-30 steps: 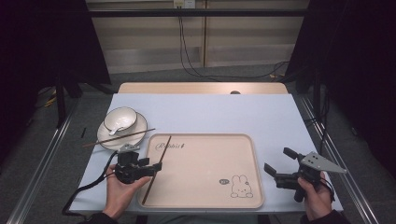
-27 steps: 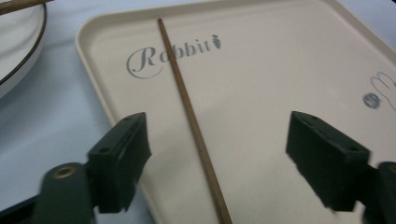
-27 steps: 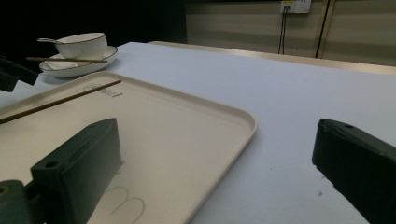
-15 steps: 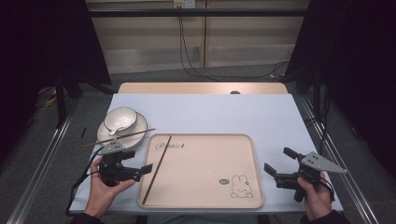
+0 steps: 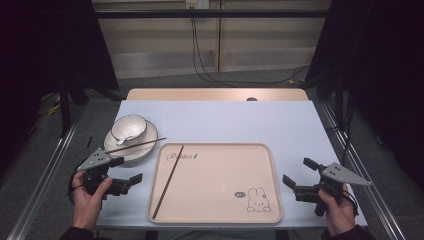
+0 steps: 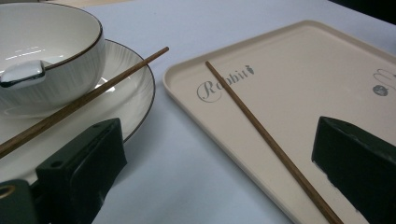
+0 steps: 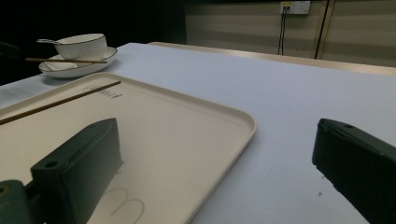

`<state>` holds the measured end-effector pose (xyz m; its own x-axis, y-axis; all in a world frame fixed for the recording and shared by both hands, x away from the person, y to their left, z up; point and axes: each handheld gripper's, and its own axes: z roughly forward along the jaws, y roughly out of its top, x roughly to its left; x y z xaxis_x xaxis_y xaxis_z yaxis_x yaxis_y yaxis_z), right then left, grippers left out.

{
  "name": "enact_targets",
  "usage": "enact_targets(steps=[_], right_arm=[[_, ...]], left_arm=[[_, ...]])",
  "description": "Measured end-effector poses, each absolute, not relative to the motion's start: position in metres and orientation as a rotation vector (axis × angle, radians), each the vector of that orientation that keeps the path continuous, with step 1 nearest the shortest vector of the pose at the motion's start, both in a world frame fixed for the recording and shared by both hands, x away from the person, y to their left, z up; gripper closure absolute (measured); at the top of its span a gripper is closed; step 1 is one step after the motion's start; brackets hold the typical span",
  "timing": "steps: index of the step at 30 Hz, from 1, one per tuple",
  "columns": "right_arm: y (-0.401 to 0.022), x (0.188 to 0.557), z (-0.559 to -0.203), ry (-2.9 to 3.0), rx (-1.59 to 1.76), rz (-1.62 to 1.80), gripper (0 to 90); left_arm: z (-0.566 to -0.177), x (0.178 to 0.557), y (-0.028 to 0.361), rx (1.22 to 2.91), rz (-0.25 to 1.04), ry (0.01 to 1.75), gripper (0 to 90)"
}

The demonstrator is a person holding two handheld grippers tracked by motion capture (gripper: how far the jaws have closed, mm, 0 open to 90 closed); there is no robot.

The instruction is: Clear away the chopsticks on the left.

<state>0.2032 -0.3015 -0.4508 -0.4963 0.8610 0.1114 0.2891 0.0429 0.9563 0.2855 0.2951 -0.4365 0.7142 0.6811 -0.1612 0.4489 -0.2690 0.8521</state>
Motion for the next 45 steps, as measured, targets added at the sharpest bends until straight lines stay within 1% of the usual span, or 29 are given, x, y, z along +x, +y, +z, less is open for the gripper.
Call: enact_targets(steps=[3,10,13,17,20,22,23,27,31,32,34,36,37,39,40,41,43,45], right_arm=[[-0.301,0.203,-0.451,1.820,1.157,1.473,1.0],[-0.301,0.203,-0.451,1.820,1.156,1.472,1.0],[-0.301,0.203,-0.451,1.821,1.159,1.472,1.0],[-0.301,0.203,-0.451,1.821,1.158,1.474,1.1],[-0.301,0.203,-0.451,1.822,1.159,1.475,1.1],[-0.302,0.203,-0.451,1.818,1.158,1.472,1.2],[-0.301,0.203,-0.451,1.821,1.158,1.473,1.2],[-0.301,0.204,-0.451,1.822,1.156,1.471,1.3],[-0.301,0.203,-0.451,1.822,1.158,1.473,1.3],[-0.301,0.203,-0.451,1.822,1.159,1.471,1.4],[-0.301,0.203,-0.451,1.822,1.156,1.471,1.4],[-0.301,0.203,-0.451,1.823,1.158,1.472,1.4],[-0.302,0.203,-0.451,1.821,1.156,1.471,1.4],[-0.302,0.203,-0.451,1.822,1.156,1.470,1.4],[-0.302,0.203,-0.451,1.822,1.156,1.470,1.4],[-0.302,0.203,-0.451,1.823,1.157,1.469,1.4],[-0.302,0.203,-0.451,1.826,1.155,1.471,1.7],[-0.302,0.203,-0.451,1.827,1.156,1.471,1.9]], left_arm=[[-0.436,0.289,0.304,1.926,0.281,0.831,2.9],[-0.433,0.297,0.323,1.931,0.317,0.854,3.5],[-0.432,0.302,0.338,1.936,0.283,0.840,4.9],[-0.432,0.306,0.352,1.950,0.299,0.838,5.6],[-0.433,0.310,0.358,1.963,0.299,0.840,5.7],[-0.432,0.313,0.361,1.969,0.294,0.822,8.6],[-0.430,0.315,0.363,1.976,0.315,0.819,9.7],[-0.428,0.329,0.368,2.013,0.330,0.794,9.7],[-0.428,0.340,0.370,2.039,0.339,0.767,12.9],[-0.428,0.345,0.371,2.054,0.335,0.759,21.0],[-0.430,0.353,0.372,2.072,0.328,0.755,25.8],[-0.430,0.356,0.373,2.079,0.333,0.758,32.6],[-0.432,0.361,0.374,2.080,0.333,0.753,32.6],[-0.435,0.366,0.374,2.103,0.334,0.753,42.1],[-0.437,0.368,0.374,2.117,0.333,0.745,42.1],[-0.440,0.372,0.374,2.141,0.345,0.738,47.7],[-0.442,0.376,0.374,2.166,0.323,0.728,47.7],[-0.442,0.377,0.375,2.173,0.341,0.729,48.1]])
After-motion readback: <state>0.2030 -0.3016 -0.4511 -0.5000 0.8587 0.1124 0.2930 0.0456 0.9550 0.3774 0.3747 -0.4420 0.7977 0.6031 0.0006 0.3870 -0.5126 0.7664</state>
